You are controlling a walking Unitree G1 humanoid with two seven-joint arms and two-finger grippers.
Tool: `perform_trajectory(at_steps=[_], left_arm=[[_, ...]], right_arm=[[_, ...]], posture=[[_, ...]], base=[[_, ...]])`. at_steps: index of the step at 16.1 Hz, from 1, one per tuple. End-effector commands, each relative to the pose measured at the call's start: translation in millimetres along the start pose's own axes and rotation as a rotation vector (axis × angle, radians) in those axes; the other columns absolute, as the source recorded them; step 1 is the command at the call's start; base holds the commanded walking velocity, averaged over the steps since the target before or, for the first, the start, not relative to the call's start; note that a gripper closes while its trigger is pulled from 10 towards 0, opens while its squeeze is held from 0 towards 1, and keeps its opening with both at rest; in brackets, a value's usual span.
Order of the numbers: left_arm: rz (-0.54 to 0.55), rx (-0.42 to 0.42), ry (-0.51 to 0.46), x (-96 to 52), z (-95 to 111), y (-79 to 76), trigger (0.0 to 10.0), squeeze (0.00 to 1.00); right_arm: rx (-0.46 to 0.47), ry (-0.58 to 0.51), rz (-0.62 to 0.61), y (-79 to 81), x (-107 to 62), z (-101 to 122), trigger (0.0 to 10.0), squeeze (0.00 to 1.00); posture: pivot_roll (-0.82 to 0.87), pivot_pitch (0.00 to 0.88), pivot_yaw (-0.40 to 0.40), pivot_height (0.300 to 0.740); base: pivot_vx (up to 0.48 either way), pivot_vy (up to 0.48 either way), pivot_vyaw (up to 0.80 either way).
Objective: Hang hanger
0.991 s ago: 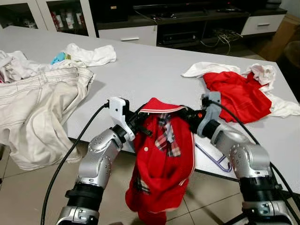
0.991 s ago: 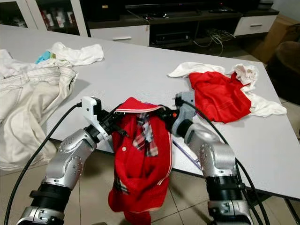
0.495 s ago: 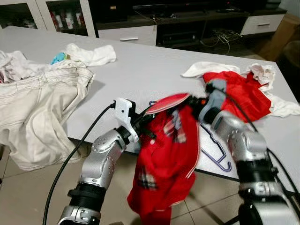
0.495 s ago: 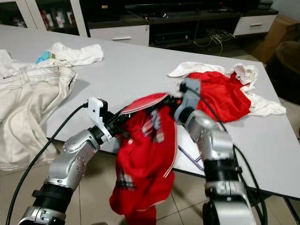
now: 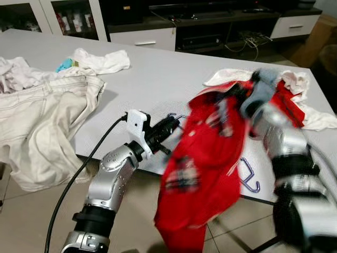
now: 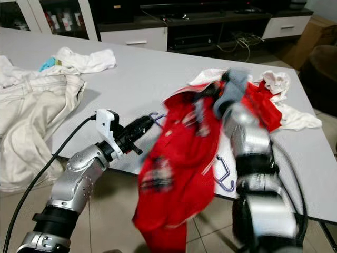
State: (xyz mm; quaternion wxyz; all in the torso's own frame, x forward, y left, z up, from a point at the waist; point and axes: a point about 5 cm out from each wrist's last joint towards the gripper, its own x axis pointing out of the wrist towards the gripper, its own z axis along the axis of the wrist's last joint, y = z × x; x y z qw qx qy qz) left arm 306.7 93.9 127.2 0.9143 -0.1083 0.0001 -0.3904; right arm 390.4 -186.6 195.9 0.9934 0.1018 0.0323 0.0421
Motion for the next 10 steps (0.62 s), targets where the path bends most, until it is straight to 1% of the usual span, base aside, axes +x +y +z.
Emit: perform_trajectory(at_steps=[1, 2, 3, 4, 5, 6, 7, 10], left_arm=[[-0.062, -0.015, 0.011, 1.9, -0.4, -8.0, 10.0, 0.00], [-0.082, -0.014, 0.018, 1.8, -1.7, -10.6, 10.0, 0.00], [-0.147, -0.003, 0.026, 0.4, -4.6, -18.7, 10.0, 0.00], [-0.177, 0.005, 0.033, -0.8, -6.2, -22.3, 10.0, 0.00], [-0.189, 0.014, 0.043, -1.4, -7.8, -24.0, 10.0, 0.22], [-0.192, 0.016, 0.048, -1.7, -8.9, -24.3, 10.0, 0.83], [-0.202, -0.001, 0.048, -4.0, -11.4, -24.5, 10.0, 1.00], [-0.205, 0.011, 0.039, -6.0, -12.5, -24.7, 10.0, 1.00]], right_arm=[[-0.016, -0.098, -0.027, -1.5, 4.2, 25.7, 0.0, 0.00], [-0.026, -0.113, -0.022, 1.0, 6.6, 31.7, 0.0, 0.00], [-0.045, -0.151, -0.011, 8.2, 13.2, 48.2, 0.0, 0.00], [-0.051, -0.163, -0.002, 12.3, 16.6, 54.8, 0.0, 0.00], [-0.052, -0.168, 0.009, 16.0, 18.6, 58.5, 0.0, 0.00], [-0.052, -0.172, 0.021, 19.6, 20.0, 60.7, 0.0, 0.00], [-0.045, -0.186, 0.081, 36.1, 23.4, 65.7, 0.0, 0.00], [-0.015, -0.188, 0.190, 57.8, 24.6, 61.3, 0.0, 0.00]], posture=[[-0.07, 0.000, 0.000, 0.740], [-0.07, 0.000, 0.000, 0.740], [-0.07, 0.000, -0.002, 0.740], [-0.07, 0.000, -0.001, 0.740], [-0.06, 0.000, -0.005, 0.740], [-0.06, 0.000, -0.005, 0.740], [-0.06, 0.000, -0.014, 0.740], [-0.05, 0.000, -0.015, 0.740]], base=[[0.000, 0.000, 0.00], [0.000, 0.000, 0.00], [0.000, 0.000, 0.00], [0.000, 0.000, 0.00], [0.000, 0.000, 0.00], [0.000, 0.000, 0.00], [0.000, 0.000, 0.00], [0.000, 0.000, 0.00]])
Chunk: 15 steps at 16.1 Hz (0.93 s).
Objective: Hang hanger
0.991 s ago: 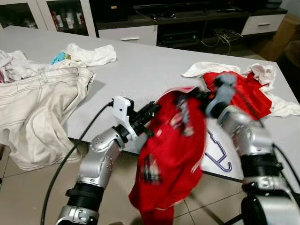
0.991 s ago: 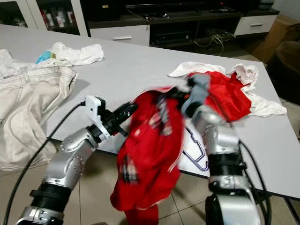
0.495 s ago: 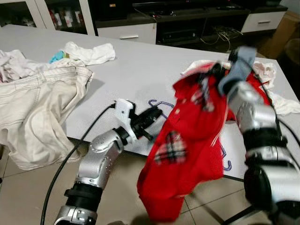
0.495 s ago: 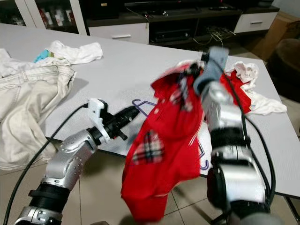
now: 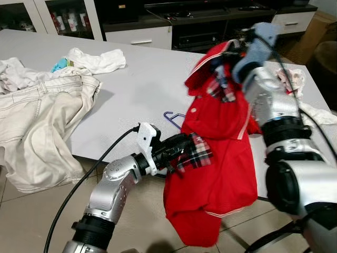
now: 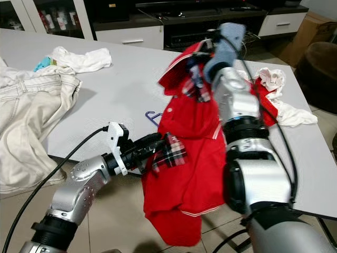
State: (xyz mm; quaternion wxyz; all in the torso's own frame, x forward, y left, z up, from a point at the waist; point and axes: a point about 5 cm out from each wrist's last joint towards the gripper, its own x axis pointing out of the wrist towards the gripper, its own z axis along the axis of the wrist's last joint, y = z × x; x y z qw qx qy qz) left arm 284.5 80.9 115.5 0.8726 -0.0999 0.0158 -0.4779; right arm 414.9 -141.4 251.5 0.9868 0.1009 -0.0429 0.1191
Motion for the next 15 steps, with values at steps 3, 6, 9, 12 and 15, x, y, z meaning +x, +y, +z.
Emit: perform_trajectory(at_steps=[3, 6, 9, 12, 15], left_arm=[[-0.033, 0.008, 0.020, 1.6, -1.1, -2.2, 10.0, 1.00], [-0.091, 0.007, 0.109, 5.1, -10.3, -7.5, 10.0, 1.00], [-0.043, 0.050, 0.187, 7.7, -19.0, -2.4, 10.0, 0.00], [0.079, 0.097, 0.318, 13.1, -34.8, 8.4, 10.0, 0.00], [0.116, 0.119, 0.347, 19.1, -39.5, 9.8, 10.0, 0.00]], right_arm=[[0.005, -0.061, 0.117, 15.7, -1.5, 11.2, 0.0, 0.00], [0.011, -0.129, 0.157, 21.9, -0.8, 31.2, 0.0, 0.00], [0.021, -0.162, 0.173, 25.9, -0.4, 41.8, 0.0, 0.00], [0.057, -0.157, 0.227, 42.9, -3.3, 37.0, 0.0, 0.00], [0.093, -0.146, 0.264, 56.7, -6.7, 29.5, 0.0, 0.00]], posture=[[-0.07, 0.000, -0.007, 0.740], [-0.08, 0.000, 0.002, 0.740], [-0.08, 0.000, 0.002, 0.740], [-0.07, 0.000, -0.003, 0.740], [-0.08, 0.000, 0.000, 0.740]], base=[[0.000, 0.000, 0.00], [0.000, 0.000, 0.00], [0.000, 0.000, 0.00], [0.000, 0.000, 0.00], [0.000, 0.000, 0.00]])
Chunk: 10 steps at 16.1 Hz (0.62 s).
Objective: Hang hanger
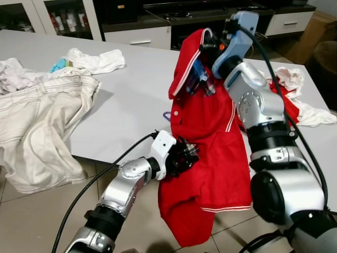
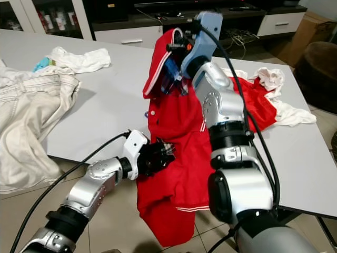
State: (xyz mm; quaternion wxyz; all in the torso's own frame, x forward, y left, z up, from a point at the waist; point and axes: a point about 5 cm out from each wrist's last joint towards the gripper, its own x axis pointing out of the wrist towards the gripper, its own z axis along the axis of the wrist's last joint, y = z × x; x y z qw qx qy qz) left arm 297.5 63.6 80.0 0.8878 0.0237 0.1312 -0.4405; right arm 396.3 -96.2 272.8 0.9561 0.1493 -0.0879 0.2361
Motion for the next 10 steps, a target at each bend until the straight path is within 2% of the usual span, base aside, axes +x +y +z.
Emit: perform_trajectory(at_steps=[1, 5, 6, 7, 8, 10], left_arm=[[0.013, 0.020, 0.037, 4.4, -2.9, 0.4, 10.0, 0.00], [0.049, 0.026, 0.048, 13.7, 0.7, 3.1, 9.9, 0.00], [0.074, 0.027, 0.059, 16.6, 0.1, 5.3, 4.1, 0.00], [0.096, 0.032, 0.070, 18.8, -0.4, 7.0, 0.0, 0.00], [0.106, 0.037, 0.071, 20.6, 0.0, 7.4, 0.0, 0.00], [0.136, 0.042, 0.071, 21.6, 0.2, 9.3, 0.0, 0.00]], right_arm=[[-0.002, -0.062, 0.035, 10.9, 1.4, 15.8, 0.0, 0.00], [0.027, -0.027, 0.093, 23.6, -1.3, 12.1, 0.0, 0.00], [0.023, 0.011, 0.119, 27.0, -2.5, 7.7, 4.2, 0.00], [0.005, 0.069, 0.148, 31.1, -3.7, 0.7, 10.0, 0.00], [-0.047, 0.143, 0.184, 35.8, -5.7, -10.0, 10.0, 0.00], [-0.116, 0.198, 0.210, 38.5, -9.4, -18.5, 10.0, 0.00]], posture=[[-0.08, 0.000, 0.002, 0.740], [-0.09, 0.000, 0.007, 0.740], [-0.09, 0.000, 0.007, 0.740], [-0.09, 0.000, 0.009, 0.740], [-0.09, 0.000, 0.009, 0.740], [-0.09, 0.000, 0.009, 0.740]], base=[[0.000, 0.000, 0.00], [0.000, 0.000, 0.00], [0.000, 0.000, 0.00], [0.000, 0.000, 0.00], [0.000, 0.000, 0.00], [0.000, 0.000, 0.00]])
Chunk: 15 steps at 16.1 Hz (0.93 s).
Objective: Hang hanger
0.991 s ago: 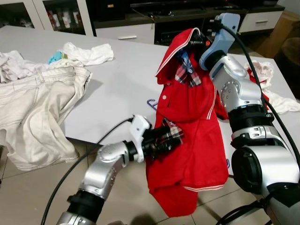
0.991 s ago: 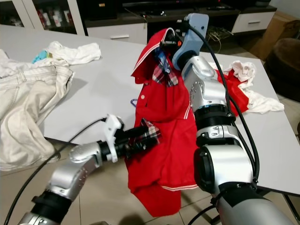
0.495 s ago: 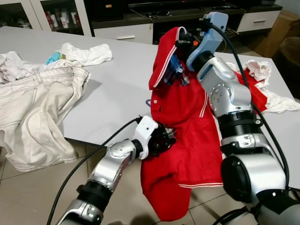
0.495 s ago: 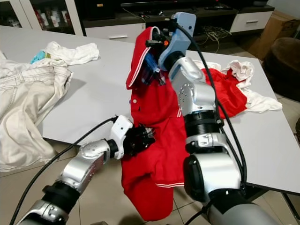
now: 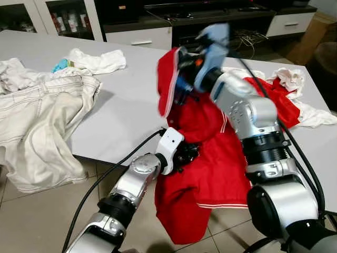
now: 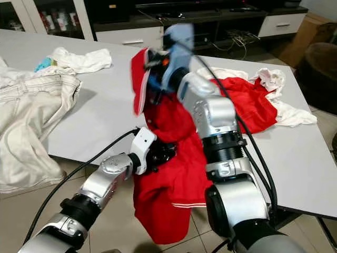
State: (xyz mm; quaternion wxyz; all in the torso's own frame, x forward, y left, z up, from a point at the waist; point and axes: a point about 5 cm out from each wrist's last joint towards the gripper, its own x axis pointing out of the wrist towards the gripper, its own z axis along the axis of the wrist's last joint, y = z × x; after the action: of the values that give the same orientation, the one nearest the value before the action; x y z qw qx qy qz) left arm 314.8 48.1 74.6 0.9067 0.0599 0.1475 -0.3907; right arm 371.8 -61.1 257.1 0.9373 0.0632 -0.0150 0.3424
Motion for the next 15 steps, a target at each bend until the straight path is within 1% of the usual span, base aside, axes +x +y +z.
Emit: perform_trajectory(at_steps=[1, 2, 4, 5, 6, 7, 8, 9, 10, 11, 12, 13, 15], left_arm=[[0.071, 0.000, 0.023, -1.4, -3.5, 10.0, 0.0, 0.00], [0.100, -0.001, 0.025, -1.8, -4.4, 13.3, 0.0, 0.00], [0.181, -0.016, 0.015, -3.1, -3.4, 23.1, 0.0, 0.00], [0.211, -0.018, 0.006, -3.5, -1.7, 26.7, 0.0, 0.00], [0.231, -0.023, -0.002, -3.3, -0.2, 29.1, 0.0, 0.00], [0.251, -0.023, -0.010, -3.0, 1.3, 31.2, 0.0, 0.00], [0.271, -0.028, -0.018, -2.4, 2.9, 33.2, 0.0, 0.00], [0.286, -0.038, -0.030, -2.0, 5.1, 34.8, 0.0, 0.00], [0.298, -0.039, -0.038, -1.8, 6.8, 36.1, 0.0, 0.00], [0.305, -0.038, -0.040, -1.2, 7.7, 36.8, 0.0, 0.00], [0.308, -0.039, -0.040, -0.8, 7.8, 36.9, 0.0, 0.00], [0.309, -0.039, -0.041, -0.6, 7.9, 36.9, 0.0, 0.00], [0.315, -0.040, -0.044, 0.1, 7.3, 36.6, 0.0, 0.00]], right_arm=[[-0.064, 0.021, 0.038, 5.3, -3.3, 1.3, 10.0, 0.00], [-0.089, 0.045, 0.063, 8.0, -5.4, -1.5, 10.0, 1.00], [-0.181, 0.125, 0.147, 16.2, -13.6, -11.2, 10.0, 1.00], [-0.236, 0.161, 0.199, 20.2, -18.5, -15.3, 10.0, 0.21], [-0.273, 0.179, 0.240, 23.5, -23.9, -17.2, 10.0, 0.00], [-0.281, 0.184, 0.264, 25.7, -28.6, -16.4, 10.0, 0.00], [-0.276, 0.181, 0.280, 26.9, -32.8, -13.4, 10.0, 0.52], [-0.272, 0.195, 0.316, 28.6, -37.5, -13.2, 10.0, 1.00], [-0.263, 0.212, 0.356, 30.8, -42.4, -14.1, 10.0, 1.00], [-0.255, 0.219, 0.376, 29.6, -48.4, -14.5, 10.0, 0.04], [-0.256, 0.228, 0.393, 27.2, -54.8, -15.4, 10.0, 0.00], [-0.258, 0.227, 0.397, 26.2, -57.2, -15.1, 10.0, 0.00], [-0.274, 0.198, 0.419, 25.1, -66.8, -6.8, 10.0, 0.00]], posture=[[-0.09, 0.000, 0.010, 0.740], [-0.09, 0.000, 0.010, 0.740], [-0.09, 0.000, 0.009, 0.740], [-0.09, 0.000, 0.008, 0.740], [-0.09, 0.000, 0.009, 0.740], [-0.09, 0.000, 0.009, 0.740], [-0.09, 0.000, 0.010, 0.740], [-0.09, 0.000, 0.010, 0.740], [-0.09, 0.000, 0.010, 0.740], [-0.09, 0.000, 0.009, 0.740], [-0.09, 0.000, 0.008, 0.740], [-0.09, 0.000, 0.008, 0.740], [-0.09, 0.000, 0.005, 0.740]], base=[[0.000, 0.000, 0.00], [0.000, 0.000, 0.00], [0.000, 0.000, 0.00], [0.000, 0.000, 0.00], [0.000, 0.000, 0.00], [0.000, 0.000, 0.00], [0.000, 0.000, 0.00], [0.000, 0.000, 0.00], [0.000, 0.000, 0.00], [0.000, 0.000, 0.00], [0.000, 0.000, 0.00], [0.000, 0.000, 0.00], [0.000, 0.000, 0.00]])
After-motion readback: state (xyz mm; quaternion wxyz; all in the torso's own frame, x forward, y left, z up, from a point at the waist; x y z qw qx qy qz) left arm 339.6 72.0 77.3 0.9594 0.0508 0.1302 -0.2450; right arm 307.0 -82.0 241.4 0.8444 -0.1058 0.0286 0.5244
